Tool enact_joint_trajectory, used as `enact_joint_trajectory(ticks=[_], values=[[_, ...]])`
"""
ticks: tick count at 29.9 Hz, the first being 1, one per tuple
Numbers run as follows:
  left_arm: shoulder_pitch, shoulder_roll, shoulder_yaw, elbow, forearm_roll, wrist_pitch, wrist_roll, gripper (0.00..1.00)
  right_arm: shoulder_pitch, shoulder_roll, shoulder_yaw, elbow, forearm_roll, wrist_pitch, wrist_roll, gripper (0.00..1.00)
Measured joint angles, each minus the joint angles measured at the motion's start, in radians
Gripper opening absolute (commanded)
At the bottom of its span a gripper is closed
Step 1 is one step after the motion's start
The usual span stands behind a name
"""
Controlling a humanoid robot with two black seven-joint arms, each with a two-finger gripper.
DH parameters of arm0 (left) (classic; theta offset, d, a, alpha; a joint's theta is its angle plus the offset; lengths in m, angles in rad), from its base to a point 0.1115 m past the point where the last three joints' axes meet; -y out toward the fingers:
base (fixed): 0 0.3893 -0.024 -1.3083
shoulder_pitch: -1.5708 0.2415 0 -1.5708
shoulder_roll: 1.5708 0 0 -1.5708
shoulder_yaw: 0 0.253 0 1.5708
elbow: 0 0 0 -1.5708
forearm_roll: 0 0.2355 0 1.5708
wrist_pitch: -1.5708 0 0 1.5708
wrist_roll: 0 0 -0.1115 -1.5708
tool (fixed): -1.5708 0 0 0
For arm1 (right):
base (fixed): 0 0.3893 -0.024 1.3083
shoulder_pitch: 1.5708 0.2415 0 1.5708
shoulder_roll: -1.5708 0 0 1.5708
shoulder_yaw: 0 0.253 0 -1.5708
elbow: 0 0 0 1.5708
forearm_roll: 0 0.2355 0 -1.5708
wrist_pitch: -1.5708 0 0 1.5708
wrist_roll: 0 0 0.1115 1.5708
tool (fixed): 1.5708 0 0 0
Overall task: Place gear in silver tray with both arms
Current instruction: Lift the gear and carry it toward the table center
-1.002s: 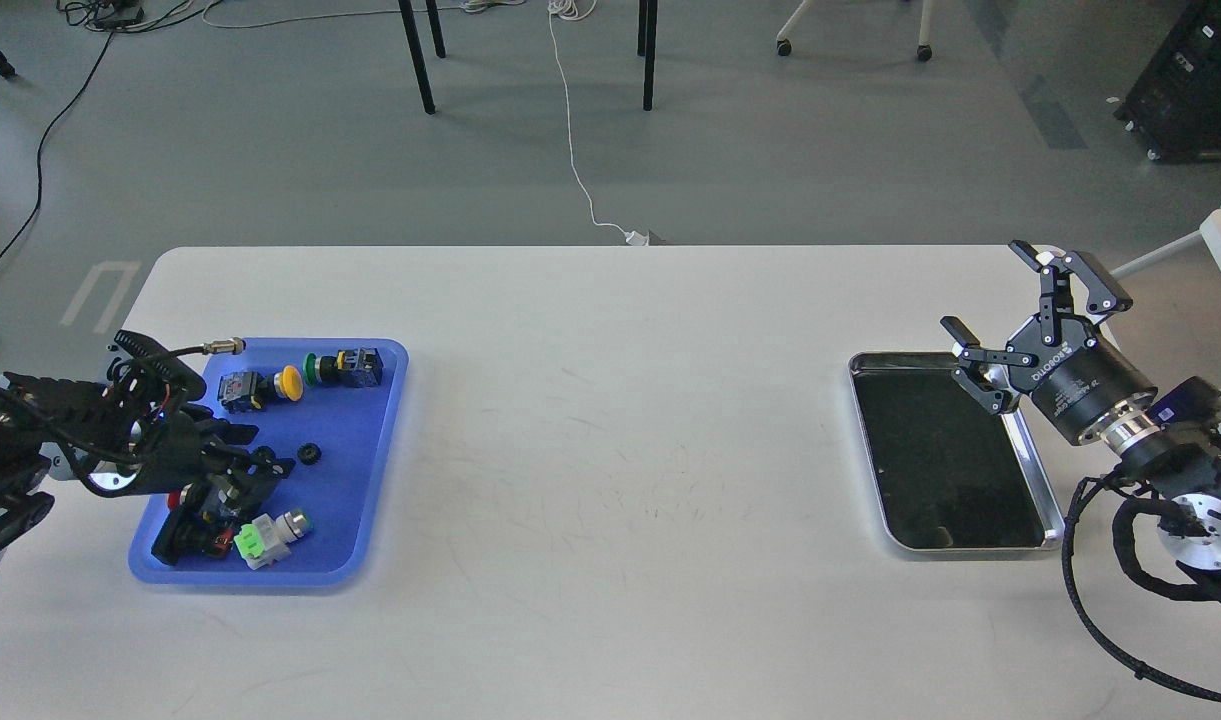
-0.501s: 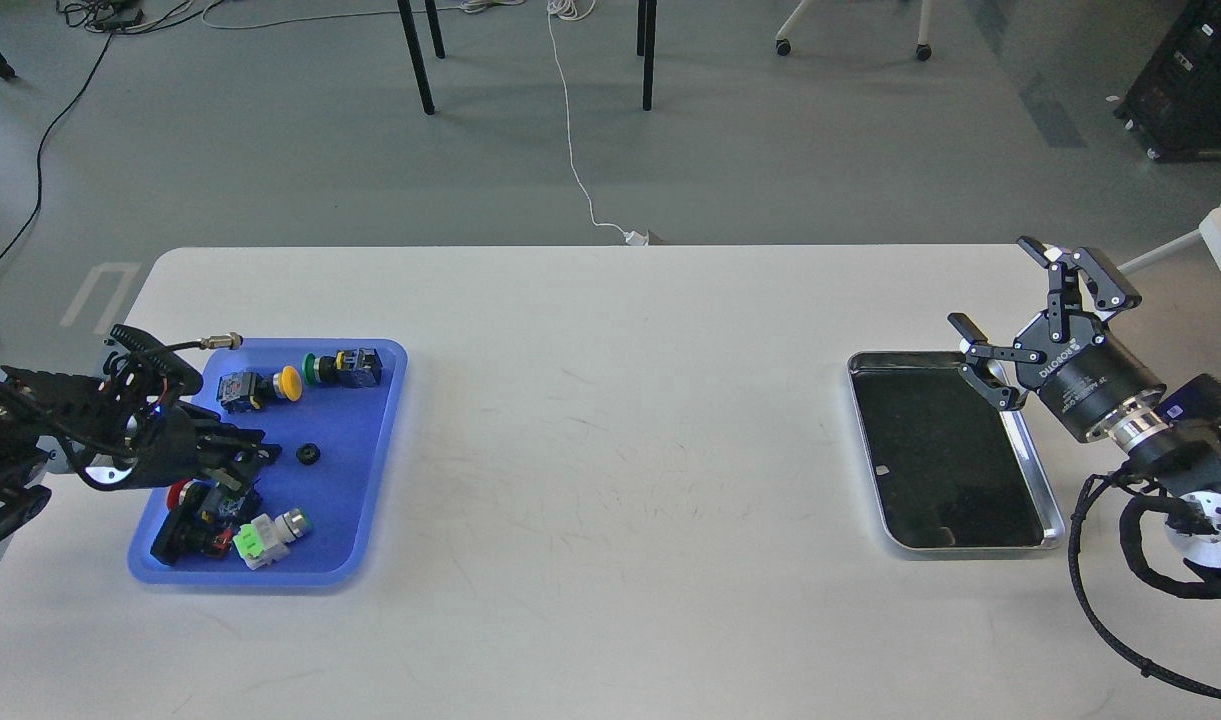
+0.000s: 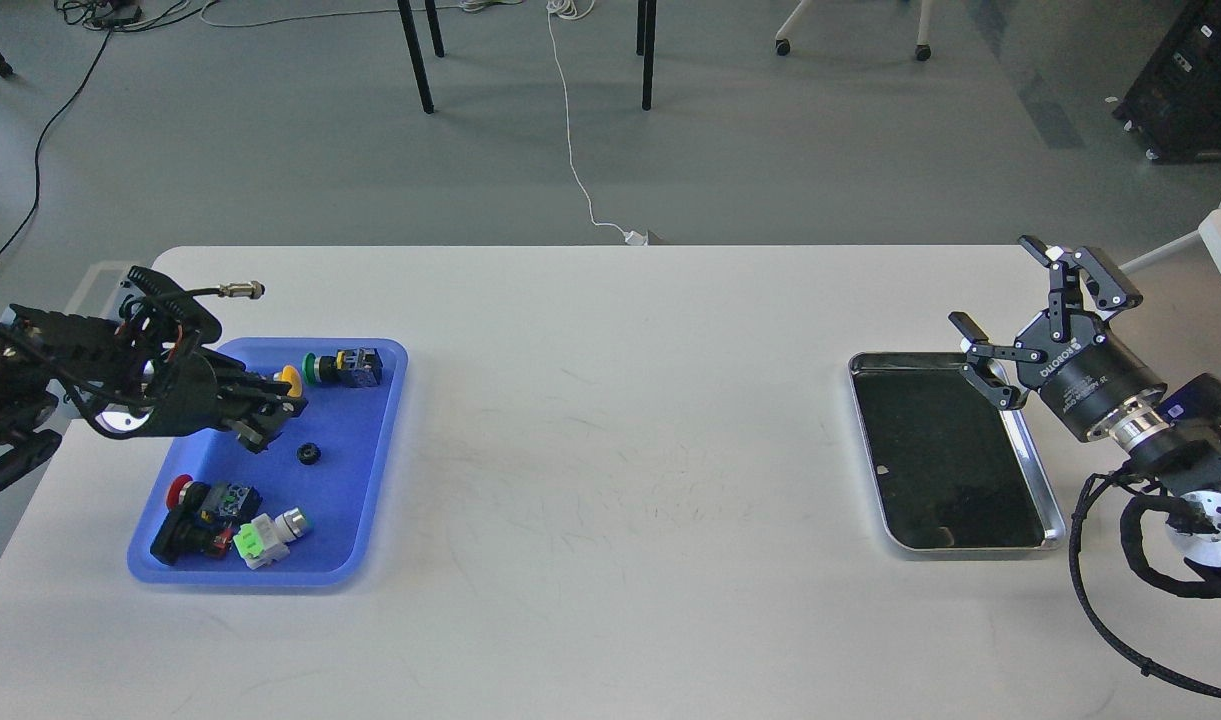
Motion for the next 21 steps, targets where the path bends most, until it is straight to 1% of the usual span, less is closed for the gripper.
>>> enact_joint_trajectory(ticks=[4,6,8,10,14,18,21], values=[[-0.065,0.011,0.0,-0.119,-0.026,-0.06,0.0,0.17,0.001,0.001,0.003,0.0,0.0,0.0,0.0,0.99],[-0.096,0.005,0.0,-0.159,-0.027,-0.073,0.0,0.17,0.001,0.001,0.005,0.0,0.0,0.0,0.0,0.99],[-0.135,-0.035,0.0,-0.18,-0.02,-0.078,0.0,0.17,0.001,0.001,0.005,0.0,0.0,0.0,0.0,0.99],[-0.176,-0.11,0.008,-0.182,-0.006,-0.079,0.0,0.17,0.002,0.0,0.005,0.0,0.0,0.0,0.0,0.99],[-0.265,-0.27,0.068,-0.133,0.034,-0.079,0.0,0.17,0.002,-0.002,0.003,0.0,0.0,0.0,0.0,0.99],[-0.342,-0.453,0.131,0.005,0.039,-0.079,0.0,0.17,0.002,-0.003,0.002,-0.001,0.0,0.0,0.0,0.99],[-0.378,-0.55,0.184,0.083,0.039,-0.079,0.0,0.18,0.002,-0.004,0.002,-0.002,0.0,0.0,0.0,0.99]])
